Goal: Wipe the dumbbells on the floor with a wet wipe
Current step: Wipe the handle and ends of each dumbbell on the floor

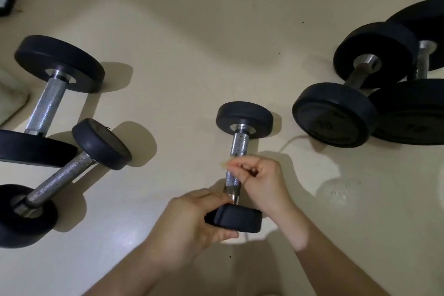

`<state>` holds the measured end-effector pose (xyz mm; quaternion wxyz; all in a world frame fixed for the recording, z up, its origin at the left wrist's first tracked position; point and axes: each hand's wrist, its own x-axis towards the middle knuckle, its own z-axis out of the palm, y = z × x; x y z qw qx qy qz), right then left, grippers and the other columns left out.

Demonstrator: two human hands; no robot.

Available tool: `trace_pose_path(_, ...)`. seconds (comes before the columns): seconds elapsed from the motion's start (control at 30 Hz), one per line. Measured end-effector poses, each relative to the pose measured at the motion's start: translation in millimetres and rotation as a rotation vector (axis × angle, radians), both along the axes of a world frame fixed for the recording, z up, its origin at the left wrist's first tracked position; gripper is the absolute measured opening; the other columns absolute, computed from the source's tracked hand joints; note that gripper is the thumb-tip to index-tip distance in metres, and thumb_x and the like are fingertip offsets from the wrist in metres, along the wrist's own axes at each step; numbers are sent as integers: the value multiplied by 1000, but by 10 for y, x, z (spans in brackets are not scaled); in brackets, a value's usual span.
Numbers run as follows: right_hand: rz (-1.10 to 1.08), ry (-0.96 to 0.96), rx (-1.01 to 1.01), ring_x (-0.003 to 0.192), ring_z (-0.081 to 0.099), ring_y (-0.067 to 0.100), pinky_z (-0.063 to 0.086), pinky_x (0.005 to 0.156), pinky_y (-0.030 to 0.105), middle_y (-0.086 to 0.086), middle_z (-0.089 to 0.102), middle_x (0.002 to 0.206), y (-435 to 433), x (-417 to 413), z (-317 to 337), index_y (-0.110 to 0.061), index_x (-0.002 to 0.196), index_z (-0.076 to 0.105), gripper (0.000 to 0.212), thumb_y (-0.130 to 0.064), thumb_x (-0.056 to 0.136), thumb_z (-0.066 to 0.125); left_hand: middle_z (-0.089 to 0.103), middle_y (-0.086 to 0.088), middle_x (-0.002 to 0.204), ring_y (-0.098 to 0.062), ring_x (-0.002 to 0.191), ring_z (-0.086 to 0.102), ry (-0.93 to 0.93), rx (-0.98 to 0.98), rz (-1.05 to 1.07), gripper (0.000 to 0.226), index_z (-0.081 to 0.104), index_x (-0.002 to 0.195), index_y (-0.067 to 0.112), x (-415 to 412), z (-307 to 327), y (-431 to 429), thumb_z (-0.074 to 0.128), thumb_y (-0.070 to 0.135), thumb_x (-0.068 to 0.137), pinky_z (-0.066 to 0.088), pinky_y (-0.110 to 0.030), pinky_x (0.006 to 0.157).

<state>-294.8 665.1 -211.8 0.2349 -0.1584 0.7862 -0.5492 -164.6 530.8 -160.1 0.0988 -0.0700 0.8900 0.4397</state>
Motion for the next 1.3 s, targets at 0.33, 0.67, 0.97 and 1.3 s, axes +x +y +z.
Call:
trace_pose_path(0.33, 60, -93, -73, 51, 43, 6, 39, 57, 19, -10, 50, 51, -246, -305, -15, -21, 75, 75, 17, -5, 80, 72, 48, 22, 99, -1, 94, 46, -17, -293, -64, 48, 58, 107, 44, 72, 28, -154, 71, 44, 61, 46, -17, 75)
trace_pose_path(0.67, -74, 37, -76, 57, 51, 6, 47, 65, 23, -6, 61, 59, -660, -239, -61, -23, 78, 75, 14, -9, 80, 71, 48, 5, 73, -22, 43, 51, -120, -706, -199, 55, 49, 116, 33, 187, 73, -133, 68, 51, 67, 32, -28, 37)
trace_pose_path(0.97, 141, -1, -5, 57, 52, 10, 48, 63, 29, 6, 65, 60, -743, -145, -1, -34, 71, 75, 24, -12, 78, 74, 67, 14, 96, -5, 87, 65, -51, 146, 377, 47, 65, 105, 45, 407, -88, -191, 77, 32, 62, 52, -21, 73)
trace_pose_path(1.3, 491, -113, 57, 48, 36, 4, 33, 52, 16, -7, 45, 47, -647, -9, -43, -32, 59, 69, 28, -10, 74, 79, 48, 17, 101, -11, 91, 42, -122, -403, 16, 48, 46, 111, 38, 329, -30, -193, 61, 30, 67, 46, -25, 73)
